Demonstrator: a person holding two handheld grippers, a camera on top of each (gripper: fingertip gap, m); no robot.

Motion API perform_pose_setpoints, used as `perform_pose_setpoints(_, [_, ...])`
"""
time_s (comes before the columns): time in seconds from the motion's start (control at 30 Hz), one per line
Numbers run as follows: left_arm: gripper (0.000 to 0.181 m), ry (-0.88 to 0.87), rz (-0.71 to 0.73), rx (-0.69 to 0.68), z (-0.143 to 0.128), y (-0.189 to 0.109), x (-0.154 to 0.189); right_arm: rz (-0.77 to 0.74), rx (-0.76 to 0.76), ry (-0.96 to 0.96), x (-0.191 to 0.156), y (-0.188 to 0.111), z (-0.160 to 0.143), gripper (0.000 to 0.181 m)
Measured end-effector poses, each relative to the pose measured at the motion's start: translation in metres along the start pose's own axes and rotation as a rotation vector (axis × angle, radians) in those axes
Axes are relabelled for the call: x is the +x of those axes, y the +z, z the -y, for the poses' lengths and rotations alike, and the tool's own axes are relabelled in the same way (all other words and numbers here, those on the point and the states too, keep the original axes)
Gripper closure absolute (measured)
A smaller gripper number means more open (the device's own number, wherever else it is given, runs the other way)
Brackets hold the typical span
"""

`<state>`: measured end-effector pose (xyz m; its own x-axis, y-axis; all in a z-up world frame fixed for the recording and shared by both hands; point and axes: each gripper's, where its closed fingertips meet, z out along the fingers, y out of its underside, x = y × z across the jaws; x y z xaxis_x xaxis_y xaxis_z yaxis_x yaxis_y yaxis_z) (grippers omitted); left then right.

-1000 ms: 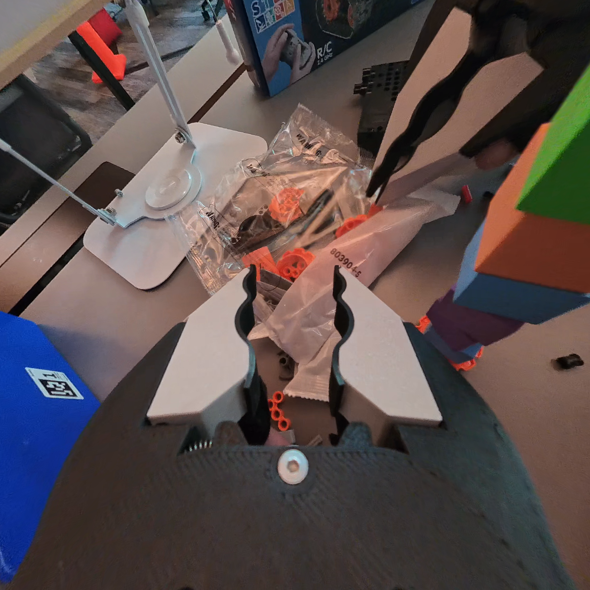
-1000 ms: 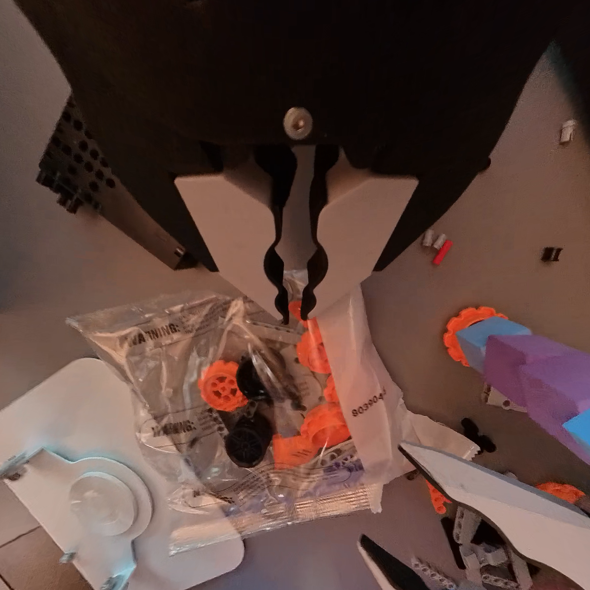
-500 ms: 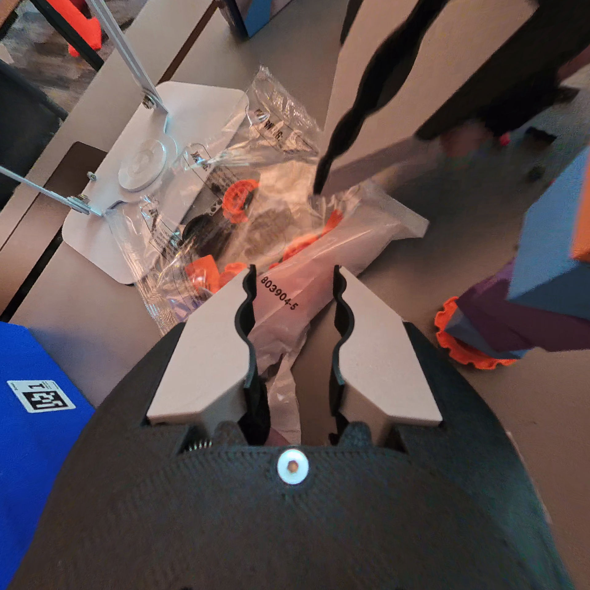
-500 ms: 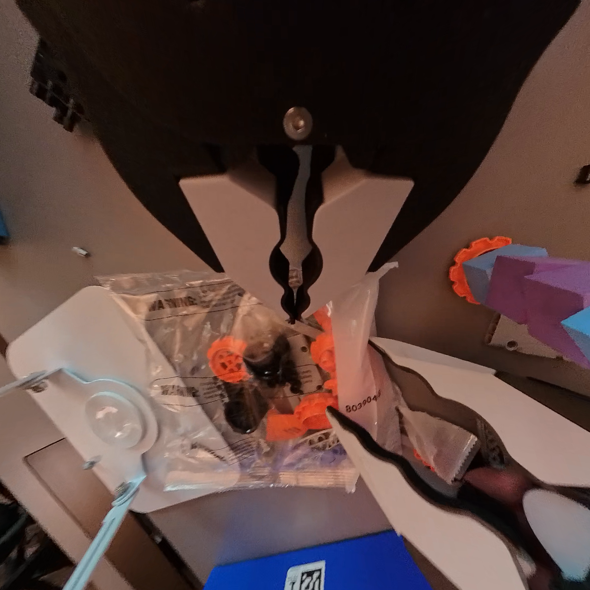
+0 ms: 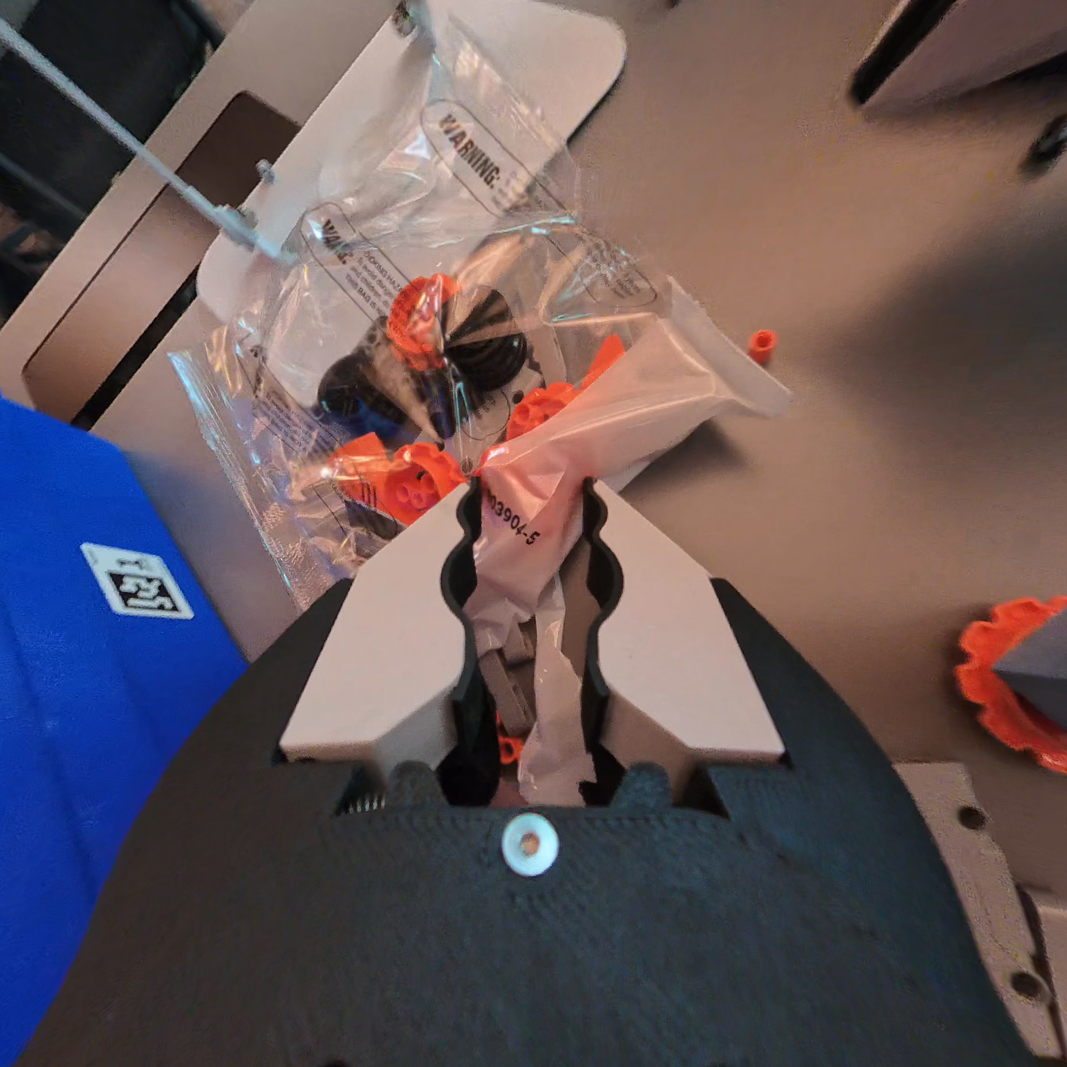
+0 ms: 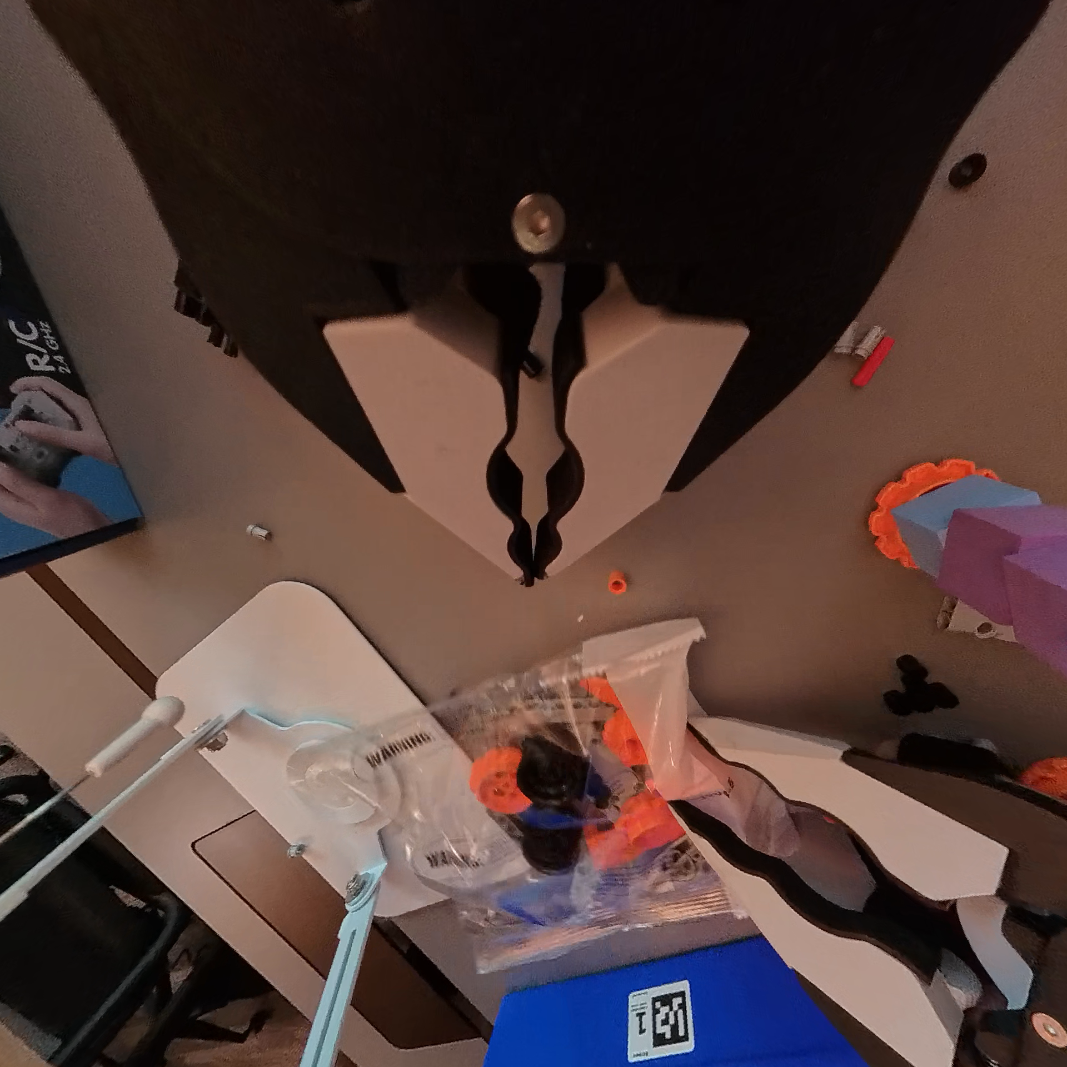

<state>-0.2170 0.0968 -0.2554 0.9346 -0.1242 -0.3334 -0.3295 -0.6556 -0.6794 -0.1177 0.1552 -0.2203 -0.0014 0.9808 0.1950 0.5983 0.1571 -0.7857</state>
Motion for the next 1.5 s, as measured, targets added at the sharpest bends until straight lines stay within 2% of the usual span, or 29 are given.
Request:
perform_pose_setpoints(0.2, [0.144, -0.018, 0.100, -0.008, -0.002, -0.006, -0.016, -0.021, 0.039, 0.030, 0.009, -0.010, 0.004, 0.181])
perform_pose_setpoints(0.33, [0.145, -0.043, 0.134, 0.071, 0.009, -0.027, -0.023, -0.037, 0.059, 0.042, 0.017, -0.020, 0.004, 0.181])
perform_pose_setpoints(0.5, [0.147, -0.034, 0.146, 0.117, 0.009, -0.058, -0.024, -0.066, 0.099, 0.093, 0.035, -0.038, 0.003, 0.181])
perform_pose_setpoints(0.73, [0.148, 0.013, -0.041, 0.086, -0.019, -0.087, 0.023, -0.093, 0.146, 0.187, 0.065, -0.069, -0.006, 0.181])
perform_pose_setpoints(0.93, [0.152, 0.093, -0.167, 0.101, -0.032, -0.104, 0.062, -0.103, 0.151, 0.214, 0.073, -0.075, -0.011, 0.181])
perform_pose_setpoints(1.1, [0.156, 0.102, -0.260, 0.146, -0.021, -0.110, 0.084, -0.105, 0.139, 0.204, 0.073, -0.075, -0.013, 0.181])
perform_pose_setpoints(1.5, [0.156, 0.171, -0.313, 0.104, -0.005, -0.089, 0.112, -0.112, 0.160, 0.241, 0.081, -0.082, -0.016, 0.181])
